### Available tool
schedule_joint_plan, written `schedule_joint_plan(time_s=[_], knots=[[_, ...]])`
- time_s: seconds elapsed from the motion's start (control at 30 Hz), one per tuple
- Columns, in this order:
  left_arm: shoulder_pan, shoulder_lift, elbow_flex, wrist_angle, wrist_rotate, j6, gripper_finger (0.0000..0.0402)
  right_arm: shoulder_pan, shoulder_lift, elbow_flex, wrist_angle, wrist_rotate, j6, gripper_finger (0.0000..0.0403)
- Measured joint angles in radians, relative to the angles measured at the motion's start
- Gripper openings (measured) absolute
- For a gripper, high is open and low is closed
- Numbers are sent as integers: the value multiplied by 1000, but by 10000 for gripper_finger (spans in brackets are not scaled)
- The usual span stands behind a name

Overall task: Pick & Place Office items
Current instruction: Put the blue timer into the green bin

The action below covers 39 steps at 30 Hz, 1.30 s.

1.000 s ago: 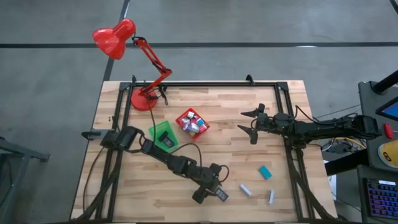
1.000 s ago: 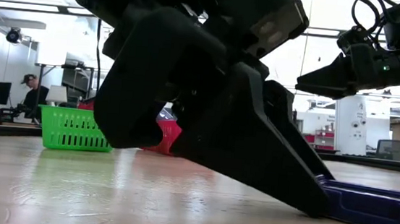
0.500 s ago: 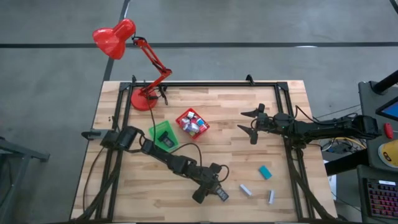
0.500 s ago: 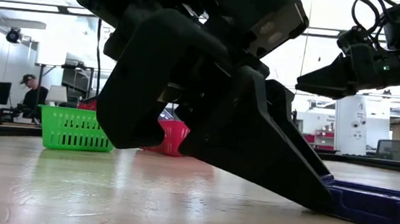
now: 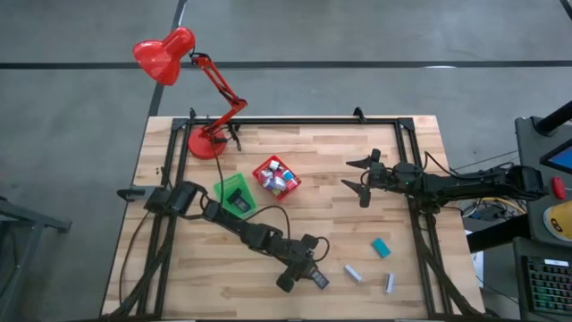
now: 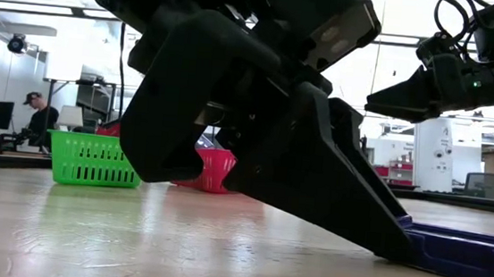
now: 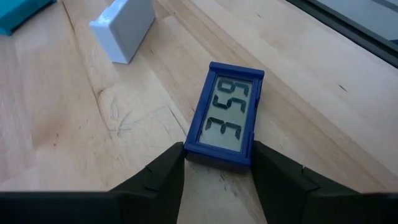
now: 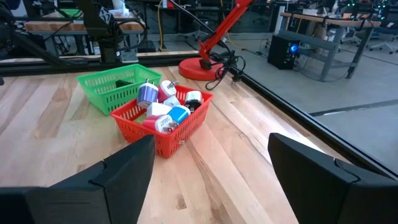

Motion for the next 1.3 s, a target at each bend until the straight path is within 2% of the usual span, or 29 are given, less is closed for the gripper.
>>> schedule_joint_plan(time_s=[0.67,0.97,1.07,1.3], knots=[[10,-4,-2,-6,1,-22,170,0,0,0,0,0,0,308],[39,-80,-6,-50,-11,-34,170,0,0,0,0,0,0,312],[50,-114,-7,-112,-48,-34,170,0,0,0,0,0,0,309],[77,-205,-14,-279,-208,-89,170,0,0,-1,-2,0,0,304]])
